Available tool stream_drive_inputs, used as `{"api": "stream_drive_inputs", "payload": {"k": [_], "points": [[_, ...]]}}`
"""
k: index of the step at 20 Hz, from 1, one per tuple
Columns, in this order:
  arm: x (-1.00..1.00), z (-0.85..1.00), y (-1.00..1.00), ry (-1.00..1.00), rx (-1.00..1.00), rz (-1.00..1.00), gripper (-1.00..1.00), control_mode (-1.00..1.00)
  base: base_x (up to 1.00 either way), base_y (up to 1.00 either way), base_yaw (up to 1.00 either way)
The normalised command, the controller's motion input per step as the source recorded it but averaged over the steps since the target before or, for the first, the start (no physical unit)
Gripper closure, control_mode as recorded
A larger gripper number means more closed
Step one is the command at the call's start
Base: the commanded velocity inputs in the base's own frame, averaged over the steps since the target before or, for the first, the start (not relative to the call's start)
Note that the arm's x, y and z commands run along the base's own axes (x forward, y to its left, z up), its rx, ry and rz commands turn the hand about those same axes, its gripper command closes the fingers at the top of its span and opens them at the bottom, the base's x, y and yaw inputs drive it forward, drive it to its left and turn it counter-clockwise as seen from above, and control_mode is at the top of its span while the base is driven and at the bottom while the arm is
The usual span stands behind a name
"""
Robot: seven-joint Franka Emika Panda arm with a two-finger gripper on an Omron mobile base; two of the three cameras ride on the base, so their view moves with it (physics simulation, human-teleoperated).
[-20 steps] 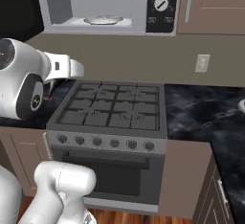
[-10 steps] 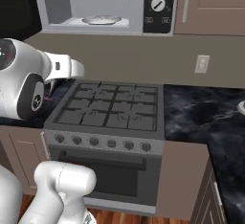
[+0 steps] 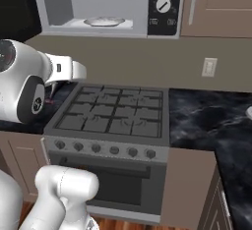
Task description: Transport the fish from the fridge to the microwave and turn on the microwave.
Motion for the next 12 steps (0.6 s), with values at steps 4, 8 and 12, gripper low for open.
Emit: {"api": "stream_drive_inputs", "payload": {"k": [4,8,12], "points": [[0.00,0.00,0.00,0.00,0.00,0.00,1.00,1.00,0.34,0.00,0.00],[0.00,0.00,0.00,0.00,0.00,0.00,1.00,1.00,0.36,0.00,0.00],[0.00,0.00,0.00,0.00,0.00,0.00,1.00,1.00,0.33,0.00,0.00]]}}
